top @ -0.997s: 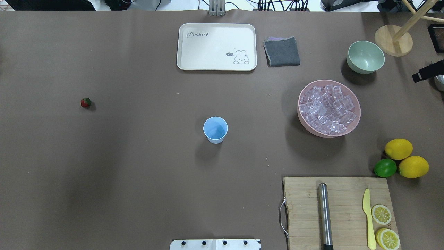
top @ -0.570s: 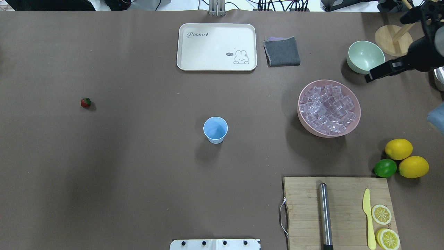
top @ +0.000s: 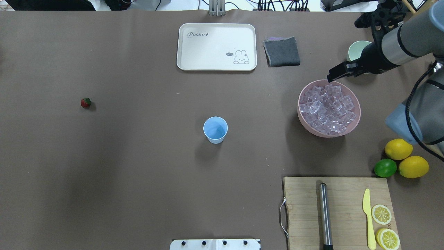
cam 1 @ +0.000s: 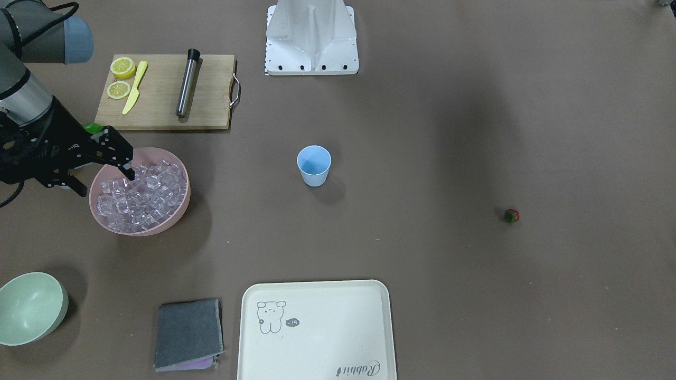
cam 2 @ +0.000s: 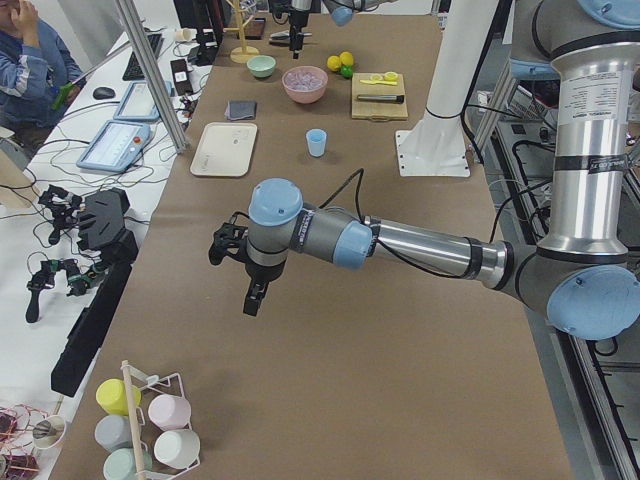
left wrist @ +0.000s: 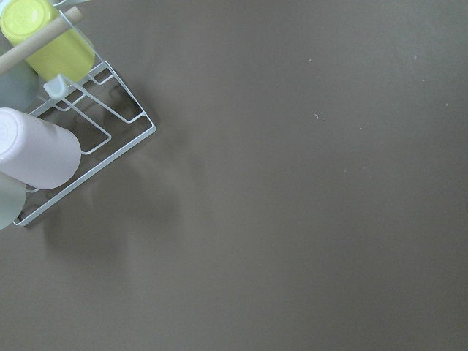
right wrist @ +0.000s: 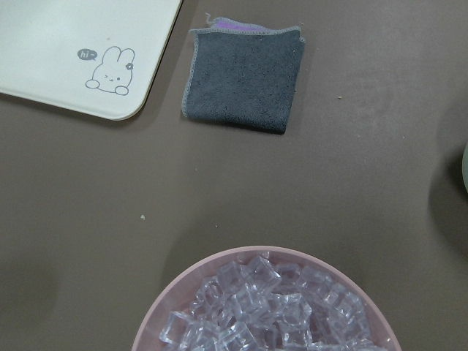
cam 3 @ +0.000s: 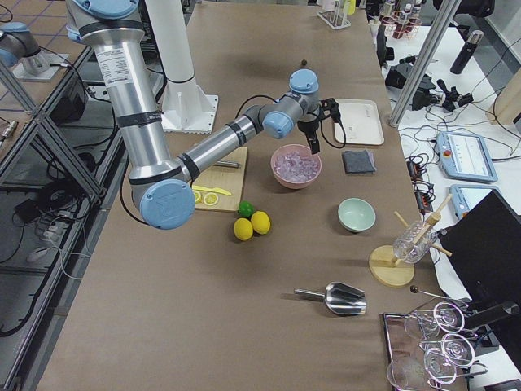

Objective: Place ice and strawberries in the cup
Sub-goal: 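Move the right gripper over the pink bowl of ice cubes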

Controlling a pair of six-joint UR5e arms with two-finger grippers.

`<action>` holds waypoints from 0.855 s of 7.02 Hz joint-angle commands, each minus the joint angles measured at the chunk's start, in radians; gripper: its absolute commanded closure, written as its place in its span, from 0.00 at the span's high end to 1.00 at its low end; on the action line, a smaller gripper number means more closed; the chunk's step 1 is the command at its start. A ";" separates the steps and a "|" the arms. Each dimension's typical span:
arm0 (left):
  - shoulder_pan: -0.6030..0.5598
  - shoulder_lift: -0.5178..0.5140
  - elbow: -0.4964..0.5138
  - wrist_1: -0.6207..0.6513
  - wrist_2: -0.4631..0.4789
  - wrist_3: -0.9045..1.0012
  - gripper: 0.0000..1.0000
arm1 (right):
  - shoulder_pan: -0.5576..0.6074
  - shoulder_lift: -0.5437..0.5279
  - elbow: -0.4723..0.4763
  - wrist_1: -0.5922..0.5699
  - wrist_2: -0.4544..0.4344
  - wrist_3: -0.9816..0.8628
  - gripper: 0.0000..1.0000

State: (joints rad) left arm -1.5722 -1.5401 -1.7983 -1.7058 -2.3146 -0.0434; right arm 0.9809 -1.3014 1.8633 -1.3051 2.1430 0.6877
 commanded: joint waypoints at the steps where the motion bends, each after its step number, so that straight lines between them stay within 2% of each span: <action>1: 0.000 0.000 0.002 0.000 0.001 0.000 0.98 | -0.063 0.005 -0.015 0.003 -0.052 0.053 0.92; 6: 0.000 0.001 0.002 -0.015 0.003 0.002 0.98 | -0.145 -0.004 -0.098 0.003 -0.141 0.058 0.92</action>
State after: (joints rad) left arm -1.5715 -1.5409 -1.7967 -1.7103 -2.3119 -0.0414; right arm 0.8571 -1.3073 1.7799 -1.3016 2.0229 0.7431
